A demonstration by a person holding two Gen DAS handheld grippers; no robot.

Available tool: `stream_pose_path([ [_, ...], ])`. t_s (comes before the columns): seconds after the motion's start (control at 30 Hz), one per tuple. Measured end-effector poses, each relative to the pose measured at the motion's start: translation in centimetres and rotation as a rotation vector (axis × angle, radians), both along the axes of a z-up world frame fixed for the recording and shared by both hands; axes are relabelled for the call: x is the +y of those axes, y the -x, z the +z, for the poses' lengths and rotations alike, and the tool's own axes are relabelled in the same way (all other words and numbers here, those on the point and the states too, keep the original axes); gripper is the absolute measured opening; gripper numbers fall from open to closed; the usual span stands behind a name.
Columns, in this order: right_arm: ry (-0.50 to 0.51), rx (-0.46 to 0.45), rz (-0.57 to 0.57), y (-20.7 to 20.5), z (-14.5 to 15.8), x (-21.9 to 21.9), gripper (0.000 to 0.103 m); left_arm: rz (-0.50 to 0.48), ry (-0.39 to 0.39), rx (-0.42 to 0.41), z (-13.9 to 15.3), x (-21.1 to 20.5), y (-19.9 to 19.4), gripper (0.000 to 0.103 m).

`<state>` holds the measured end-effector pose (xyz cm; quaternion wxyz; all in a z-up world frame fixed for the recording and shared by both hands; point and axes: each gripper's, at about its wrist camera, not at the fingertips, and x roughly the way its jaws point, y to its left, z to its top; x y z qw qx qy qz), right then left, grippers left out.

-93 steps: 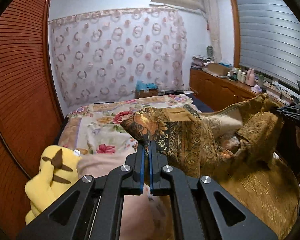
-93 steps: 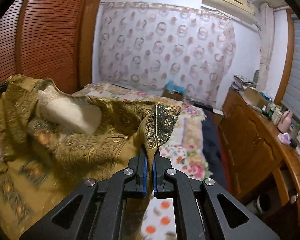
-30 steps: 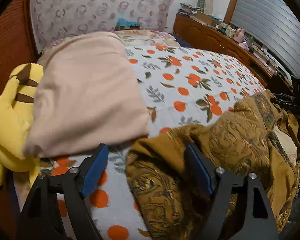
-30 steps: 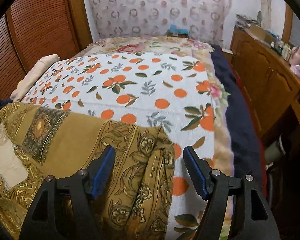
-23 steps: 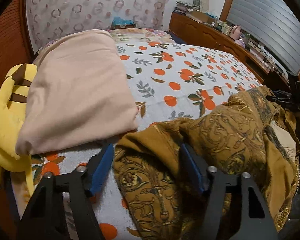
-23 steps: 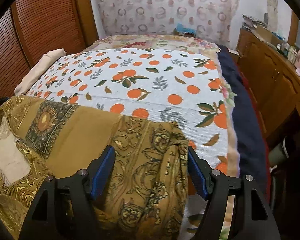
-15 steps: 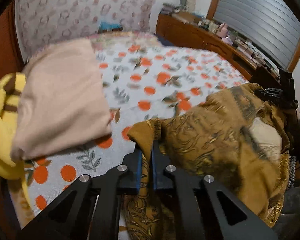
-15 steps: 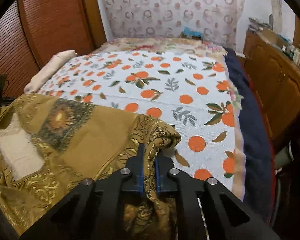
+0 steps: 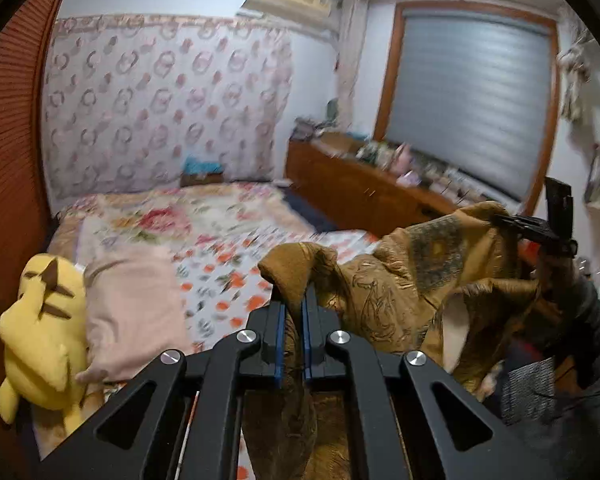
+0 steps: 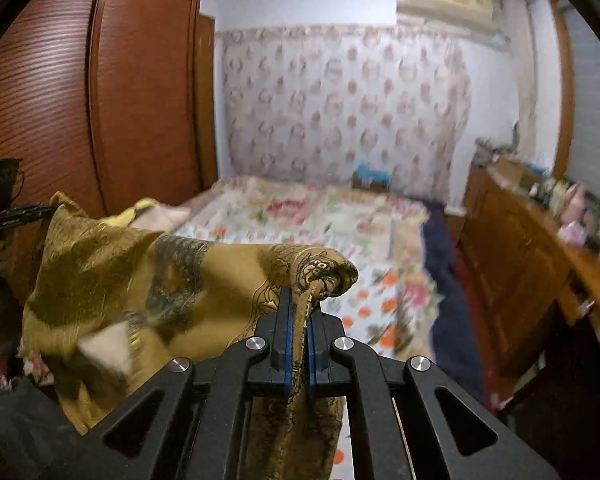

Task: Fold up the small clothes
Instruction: 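Grasp the gold garment edges with both grippers and lift it high, then lower the lifted gold garment flat onto the bed with both grippers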

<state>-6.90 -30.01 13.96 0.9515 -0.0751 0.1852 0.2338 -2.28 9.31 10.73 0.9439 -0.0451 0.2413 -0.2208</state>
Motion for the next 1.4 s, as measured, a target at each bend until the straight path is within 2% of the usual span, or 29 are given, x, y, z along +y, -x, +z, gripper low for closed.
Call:
stream_pose_path([
  [0.07,0.008,-0.049,0.002,2.0,2.3,-0.1,0.005,-0.014,0.027,-0.027,1.6,0.1,0.8,0.008],
  [0.17,0.013,-0.087,0.020,4.4,5.2,0.0,0.005,0.007,0.027,-0.065,3.5,0.2,1.3,0.008],
  [0.37,0.000,-0.129,0.052,7.2,8.6,0.0,0.005,0.030,0.078,-0.131,7.8,2.2,2.1,0.008],
  [0.53,-0.050,-0.162,0.065,8.2,10.1,-2.2,0.005,0.066,0.088,-0.190,10.5,3.6,3.3,0.008],
  [0.7,-0.079,-0.157,0.069,6.6,8.0,-3.5,0.005,0.106,0.073,-0.185,10.8,4.5,1.7,0.008],
  [0.8,-0.069,-0.132,0.065,4.4,6.4,-2.7,0.005,0.136,0.054,-0.154,8.8,5.1,-1.2,0.008],
  [0.9,-0.045,-0.082,0.064,-0.4,4.7,-0.8,0.005,0.171,0.028,-0.100,5.9,5.6,-5.3,0.008],
  [1.07,0.023,0.054,0.077,-11.5,-2.9,2.8,0.005,0.241,-0.039,0.047,-2.4,6.1,-15.4,0.009],
  [1.13,0.063,0.099,0.047,-15.9,-6.3,4.5,0.005,0.264,-0.114,0.116,-6.4,6.1,-20.0,0.011],
  [1.17,0.083,0.127,0.033,-18.0,-7.9,5.2,0.006,0.257,-0.119,0.155,-7.9,6.3,-21.5,0.016],
  [1.23,0.118,0.204,-0.041,-22.1,-11.1,6.4,0.022,0.275,-0.122,0.248,-10.8,7.0,-24.3,0.023],
  [1.27,0.145,0.229,-0.075,-23.7,-12.4,6.8,0.031,0.288,-0.116,0.272,-11.9,7.5,-25.2,0.030],
  [1.3,0.150,0.248,-0.081,-24.8,-13.4,7.1,0.032,0.293,-0.114,0.278,-12.5,7.8,-25.6,0.041],
  [1.4,0.153,0.273,-0.060,-26.8,-15.5,7.6,0.034,0.289,-0.127,0.283,-13.5,8.1,-25.7,0.051],
])
